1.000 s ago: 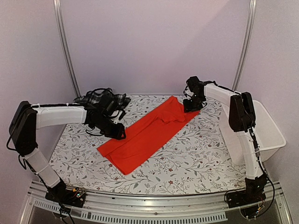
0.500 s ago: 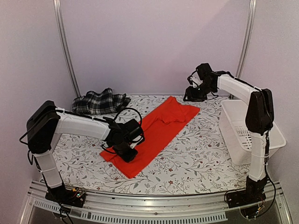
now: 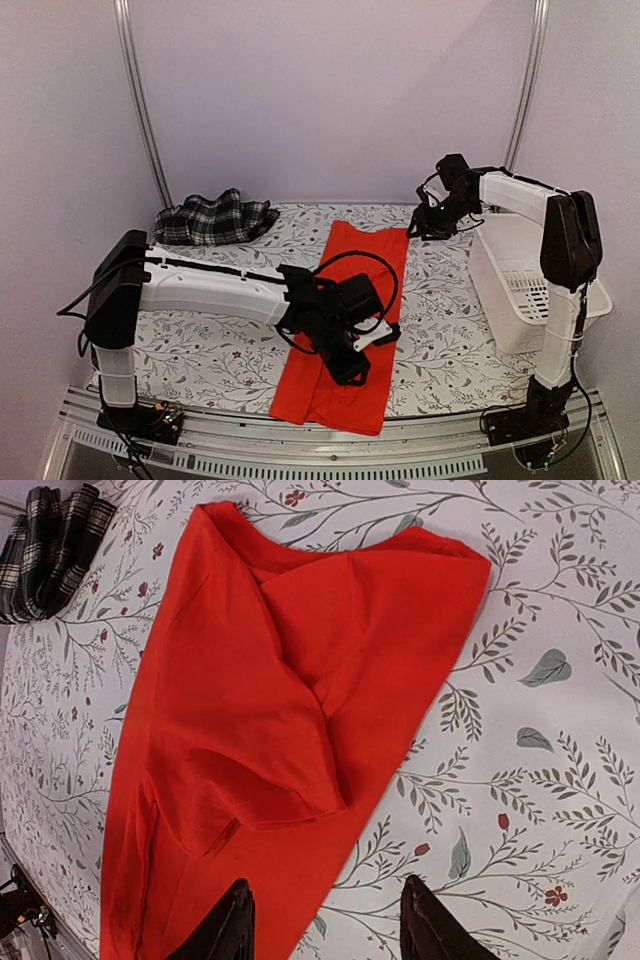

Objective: Fold and stack the mixed laundry pile
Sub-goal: Rotate the rectangle-folded T-shirt at the center of the board, then move the rectangle-folded T-shirt to the center of the board.

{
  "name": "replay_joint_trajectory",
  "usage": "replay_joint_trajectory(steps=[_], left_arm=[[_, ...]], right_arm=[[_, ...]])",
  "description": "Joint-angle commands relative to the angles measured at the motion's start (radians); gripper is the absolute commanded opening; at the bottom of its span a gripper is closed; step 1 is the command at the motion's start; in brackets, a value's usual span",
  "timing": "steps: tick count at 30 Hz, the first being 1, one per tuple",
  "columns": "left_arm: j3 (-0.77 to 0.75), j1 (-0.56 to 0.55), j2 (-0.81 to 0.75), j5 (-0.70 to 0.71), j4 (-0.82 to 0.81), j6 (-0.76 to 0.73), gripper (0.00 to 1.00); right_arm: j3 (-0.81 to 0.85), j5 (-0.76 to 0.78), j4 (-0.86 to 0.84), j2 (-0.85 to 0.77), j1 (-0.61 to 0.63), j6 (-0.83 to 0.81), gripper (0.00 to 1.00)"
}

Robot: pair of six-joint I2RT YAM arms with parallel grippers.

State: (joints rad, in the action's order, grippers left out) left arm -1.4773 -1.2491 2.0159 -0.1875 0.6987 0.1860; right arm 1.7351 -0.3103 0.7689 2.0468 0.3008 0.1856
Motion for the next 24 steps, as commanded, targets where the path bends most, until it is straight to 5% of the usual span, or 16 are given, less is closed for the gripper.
replay_joint_trajectory(steps=[1, 11, 15, 24], left_arm=[[-0.024, 0.133, -0.105, -0.111, -0.052, 0.007, 0.36], [0.095, 0.416, -0.237, -0.008, -0.168, 0.147, 0.39], [0.143, 0.464, -0.264, 0.017, -0.187, 0.193, 0.40], [0.245, 0.537, -0.302, 0.024, -0.253, 0.302, 0.48]], right_arm=[[-0.083, -0.086, -0.032, -0.054, 0.020, 0.027, 0.48], [-0.151, -0.066, -0.051, 0.015, 0.199, 0.056, 0.39], [-0.140, 0.012, -0.050, 0.119, 0.204, 0.044, 0.28], [0.173, 0.116, -0.030, 0.400, 0.170, -0.001, 0.19]])
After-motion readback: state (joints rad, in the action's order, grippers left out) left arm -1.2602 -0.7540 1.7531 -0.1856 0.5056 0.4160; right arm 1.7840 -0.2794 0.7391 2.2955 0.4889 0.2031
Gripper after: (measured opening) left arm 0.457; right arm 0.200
